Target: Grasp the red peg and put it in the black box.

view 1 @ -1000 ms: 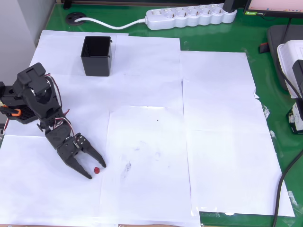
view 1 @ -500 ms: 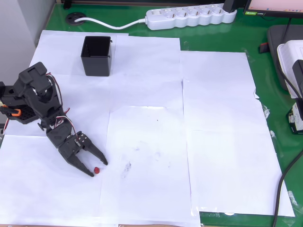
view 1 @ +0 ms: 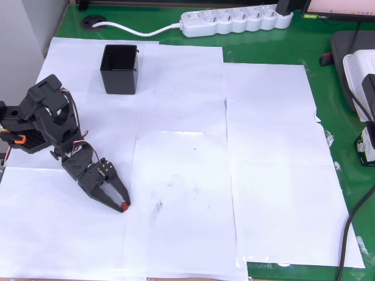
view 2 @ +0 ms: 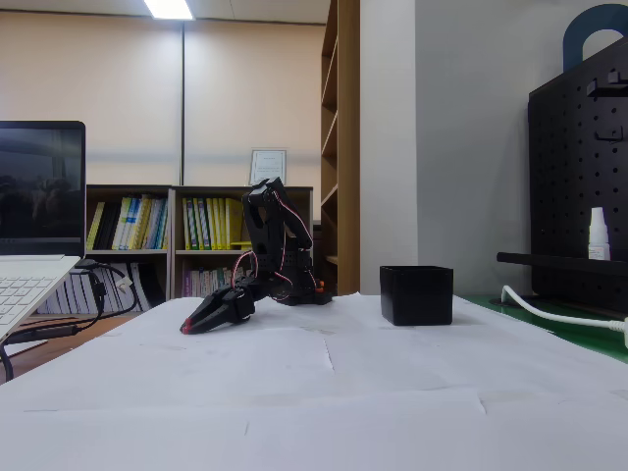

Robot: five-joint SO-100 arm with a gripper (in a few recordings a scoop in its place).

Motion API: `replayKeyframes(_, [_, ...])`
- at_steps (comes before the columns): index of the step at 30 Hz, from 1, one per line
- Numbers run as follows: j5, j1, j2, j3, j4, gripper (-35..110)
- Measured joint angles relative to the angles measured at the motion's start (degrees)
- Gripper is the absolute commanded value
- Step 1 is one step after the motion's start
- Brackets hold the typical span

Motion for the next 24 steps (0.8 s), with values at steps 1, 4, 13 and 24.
replayKeyframes(1, [0.0, 0.0, 0.0, 0.0, 0.0, 0])
replayKeyframes(4, [0.0, 0.0, 0.0, 0.0, 0.0, 0])
replayKeyframes(13, [1.0, -0.2, -1.9, -0.1, 0.4, 0])
replayKeyframes(24, [8.5, -12.0, -38.2, 2.1, 43.8, 0])
